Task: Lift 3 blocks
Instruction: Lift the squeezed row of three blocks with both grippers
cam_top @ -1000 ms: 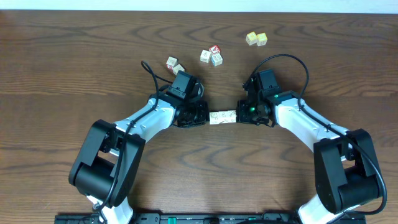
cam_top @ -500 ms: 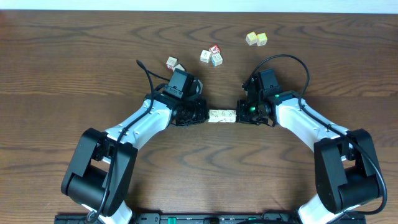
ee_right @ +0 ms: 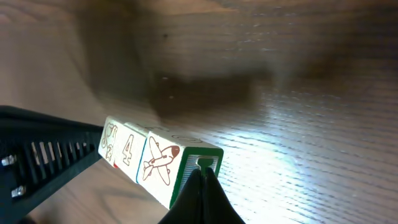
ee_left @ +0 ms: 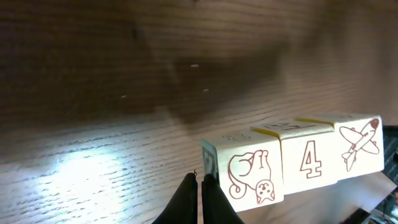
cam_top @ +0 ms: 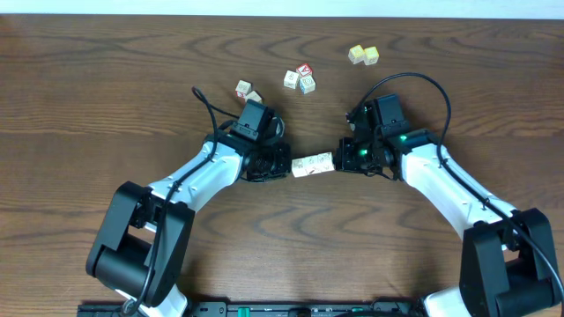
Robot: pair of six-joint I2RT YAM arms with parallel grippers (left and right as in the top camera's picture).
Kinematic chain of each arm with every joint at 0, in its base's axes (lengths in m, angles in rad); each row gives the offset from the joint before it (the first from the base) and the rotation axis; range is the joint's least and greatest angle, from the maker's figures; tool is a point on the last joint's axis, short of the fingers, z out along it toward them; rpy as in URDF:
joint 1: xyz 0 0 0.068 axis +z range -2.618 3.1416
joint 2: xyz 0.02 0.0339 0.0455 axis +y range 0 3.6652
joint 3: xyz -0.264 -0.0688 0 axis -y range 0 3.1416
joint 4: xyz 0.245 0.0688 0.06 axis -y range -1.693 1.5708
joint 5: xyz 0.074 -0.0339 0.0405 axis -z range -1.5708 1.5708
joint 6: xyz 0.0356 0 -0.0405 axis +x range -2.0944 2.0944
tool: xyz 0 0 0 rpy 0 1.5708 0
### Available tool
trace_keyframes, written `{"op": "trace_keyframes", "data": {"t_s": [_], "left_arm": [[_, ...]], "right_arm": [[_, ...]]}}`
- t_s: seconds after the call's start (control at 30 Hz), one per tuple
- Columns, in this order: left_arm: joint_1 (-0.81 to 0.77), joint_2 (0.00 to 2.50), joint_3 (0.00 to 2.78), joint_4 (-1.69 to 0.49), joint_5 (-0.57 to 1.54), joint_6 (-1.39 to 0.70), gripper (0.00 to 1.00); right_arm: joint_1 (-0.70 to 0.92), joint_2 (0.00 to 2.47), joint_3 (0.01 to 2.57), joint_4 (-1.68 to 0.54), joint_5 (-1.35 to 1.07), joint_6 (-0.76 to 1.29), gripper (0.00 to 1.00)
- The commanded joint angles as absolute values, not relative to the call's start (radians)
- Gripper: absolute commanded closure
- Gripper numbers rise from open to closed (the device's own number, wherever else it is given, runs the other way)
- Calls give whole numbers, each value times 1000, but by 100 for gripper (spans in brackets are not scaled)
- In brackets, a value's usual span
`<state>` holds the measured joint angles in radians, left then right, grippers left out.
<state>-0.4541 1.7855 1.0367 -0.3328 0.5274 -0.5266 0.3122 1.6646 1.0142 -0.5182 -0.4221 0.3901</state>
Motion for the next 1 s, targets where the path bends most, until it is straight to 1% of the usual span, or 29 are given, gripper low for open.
{"op": "trace_keyframes", "data": {"t_s": [0.0,0.4,0.73,0.97], "left_arm": [[-484,1718,1051,-308,645,-536,93],[-484,1664,1051,-333,645,-547,93],[-484,1658,1052,-335,667,-559,93],[-484,1657,1052,-335,693,-574,93]], "right_arm": [[349,1660,1031,-516,-639,404,99],[374,1658,1031,-516,-664,414,99],[374,1580,1031,-516,-659,415,99],[381,1575,1031,-517,-660,426,99]]}}
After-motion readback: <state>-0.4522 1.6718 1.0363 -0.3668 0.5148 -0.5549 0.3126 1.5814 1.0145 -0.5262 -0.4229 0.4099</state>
